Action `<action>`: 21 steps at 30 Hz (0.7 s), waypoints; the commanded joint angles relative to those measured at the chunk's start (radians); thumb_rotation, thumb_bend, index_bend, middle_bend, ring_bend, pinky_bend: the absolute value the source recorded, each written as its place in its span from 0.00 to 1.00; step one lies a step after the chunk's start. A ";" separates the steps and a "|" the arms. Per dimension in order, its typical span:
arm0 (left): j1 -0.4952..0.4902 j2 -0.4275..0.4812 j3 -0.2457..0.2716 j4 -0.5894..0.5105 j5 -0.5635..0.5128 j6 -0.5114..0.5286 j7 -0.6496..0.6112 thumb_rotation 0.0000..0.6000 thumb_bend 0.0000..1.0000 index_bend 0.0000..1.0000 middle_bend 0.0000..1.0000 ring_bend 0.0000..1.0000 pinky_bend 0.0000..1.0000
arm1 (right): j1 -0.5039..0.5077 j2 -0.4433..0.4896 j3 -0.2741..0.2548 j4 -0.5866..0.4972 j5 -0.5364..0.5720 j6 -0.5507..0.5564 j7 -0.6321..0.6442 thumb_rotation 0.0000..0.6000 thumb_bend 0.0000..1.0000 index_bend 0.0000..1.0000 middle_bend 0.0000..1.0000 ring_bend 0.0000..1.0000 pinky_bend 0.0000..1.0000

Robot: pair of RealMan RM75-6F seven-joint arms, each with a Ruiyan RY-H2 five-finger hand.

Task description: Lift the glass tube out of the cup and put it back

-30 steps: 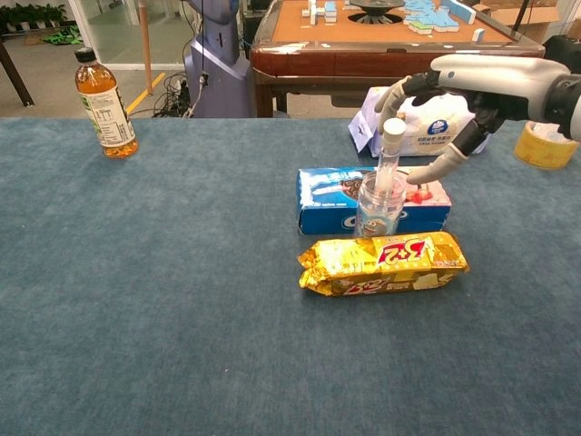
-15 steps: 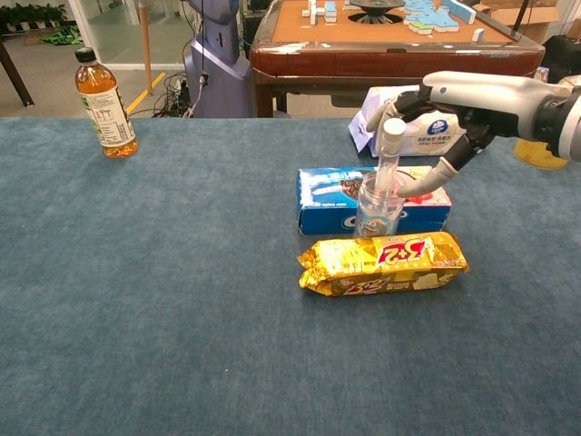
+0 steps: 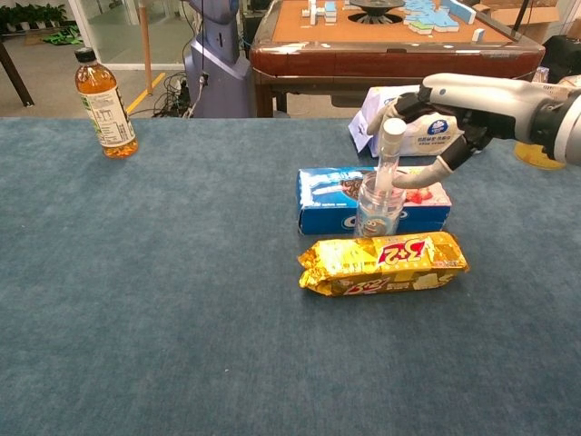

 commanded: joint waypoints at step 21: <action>0.003 0.004 0.000 -0.001 0.004 0.008 -0.008 1.00 0.33 0.37 0.35 0.25 0.41 | 0.005 -0.023 0.003 0.019 -0.007 -0.010 0.021 1.00 0.39 0.50 0.23 0.00 0.09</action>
